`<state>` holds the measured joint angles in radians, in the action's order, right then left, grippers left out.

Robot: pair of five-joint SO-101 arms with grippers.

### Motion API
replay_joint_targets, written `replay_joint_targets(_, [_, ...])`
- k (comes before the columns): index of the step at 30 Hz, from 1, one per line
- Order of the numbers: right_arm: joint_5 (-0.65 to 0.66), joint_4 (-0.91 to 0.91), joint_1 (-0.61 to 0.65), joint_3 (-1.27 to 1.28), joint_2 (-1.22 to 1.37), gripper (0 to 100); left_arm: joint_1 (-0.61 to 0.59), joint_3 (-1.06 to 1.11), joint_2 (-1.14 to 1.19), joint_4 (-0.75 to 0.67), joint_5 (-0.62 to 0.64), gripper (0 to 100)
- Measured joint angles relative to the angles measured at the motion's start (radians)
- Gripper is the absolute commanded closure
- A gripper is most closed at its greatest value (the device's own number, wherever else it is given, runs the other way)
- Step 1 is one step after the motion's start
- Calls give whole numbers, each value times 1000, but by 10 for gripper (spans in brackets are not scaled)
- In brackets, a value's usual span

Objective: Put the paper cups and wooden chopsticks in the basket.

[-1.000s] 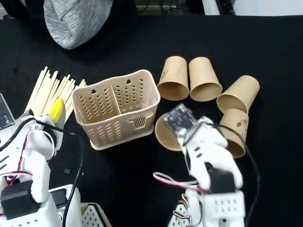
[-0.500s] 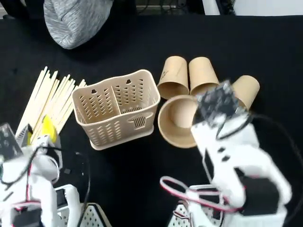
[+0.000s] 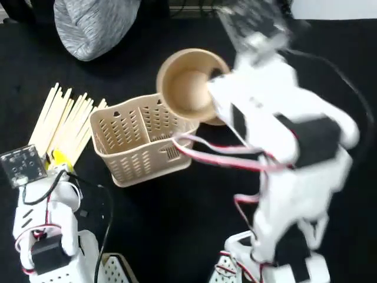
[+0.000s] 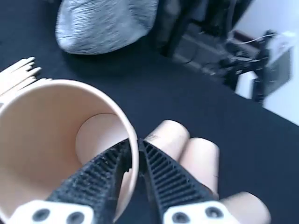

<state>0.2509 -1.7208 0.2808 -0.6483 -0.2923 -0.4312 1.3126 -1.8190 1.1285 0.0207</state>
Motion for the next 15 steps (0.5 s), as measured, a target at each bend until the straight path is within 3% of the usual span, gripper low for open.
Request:
replay_joint_targets(7, [-34,-2,115,-92,281,988,0,94,0,0,-3,916])
replay_joint_targets(15, [-35,-6,123,-94,462,988,0,166,0,-63,-3,916])
